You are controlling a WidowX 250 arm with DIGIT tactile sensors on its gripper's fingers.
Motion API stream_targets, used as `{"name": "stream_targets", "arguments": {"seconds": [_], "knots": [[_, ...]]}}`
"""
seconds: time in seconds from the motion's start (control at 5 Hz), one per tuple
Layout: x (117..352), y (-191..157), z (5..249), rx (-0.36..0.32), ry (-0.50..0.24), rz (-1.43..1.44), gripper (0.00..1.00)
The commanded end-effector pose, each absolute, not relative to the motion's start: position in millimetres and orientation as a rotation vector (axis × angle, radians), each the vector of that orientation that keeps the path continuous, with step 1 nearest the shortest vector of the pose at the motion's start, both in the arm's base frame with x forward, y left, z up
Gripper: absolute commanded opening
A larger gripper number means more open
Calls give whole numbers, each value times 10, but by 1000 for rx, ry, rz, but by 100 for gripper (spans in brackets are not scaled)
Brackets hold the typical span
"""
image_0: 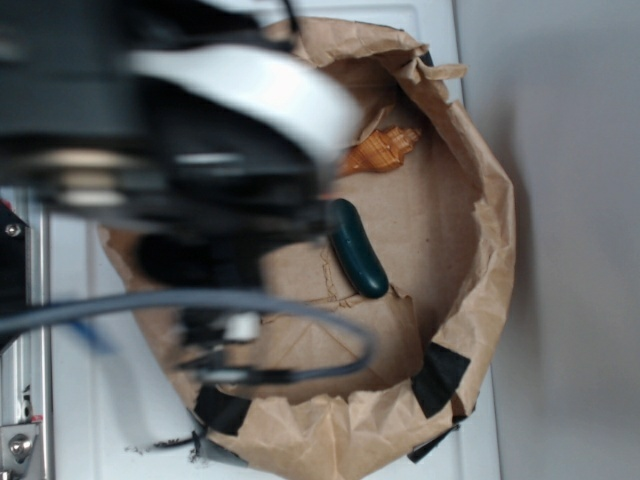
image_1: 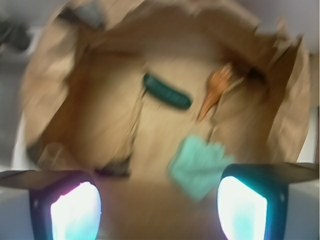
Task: Grab the blue cloth.
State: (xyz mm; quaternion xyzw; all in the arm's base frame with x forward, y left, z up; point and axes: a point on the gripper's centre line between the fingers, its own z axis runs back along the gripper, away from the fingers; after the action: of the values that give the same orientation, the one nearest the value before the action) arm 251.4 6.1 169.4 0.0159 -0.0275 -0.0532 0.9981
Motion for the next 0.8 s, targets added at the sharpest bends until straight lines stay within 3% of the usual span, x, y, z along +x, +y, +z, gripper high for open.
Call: {"name": "stream_targets", "arguments": {"seconds": [0.0, 0.4, 0.6], "knots": [[2551, 144, 1846, 42, -111, -76, 100], [2551, 144, 1846, 42, -111, -76, 100], [2622, 355, 1479, 31, -112, -81, 100]]}}
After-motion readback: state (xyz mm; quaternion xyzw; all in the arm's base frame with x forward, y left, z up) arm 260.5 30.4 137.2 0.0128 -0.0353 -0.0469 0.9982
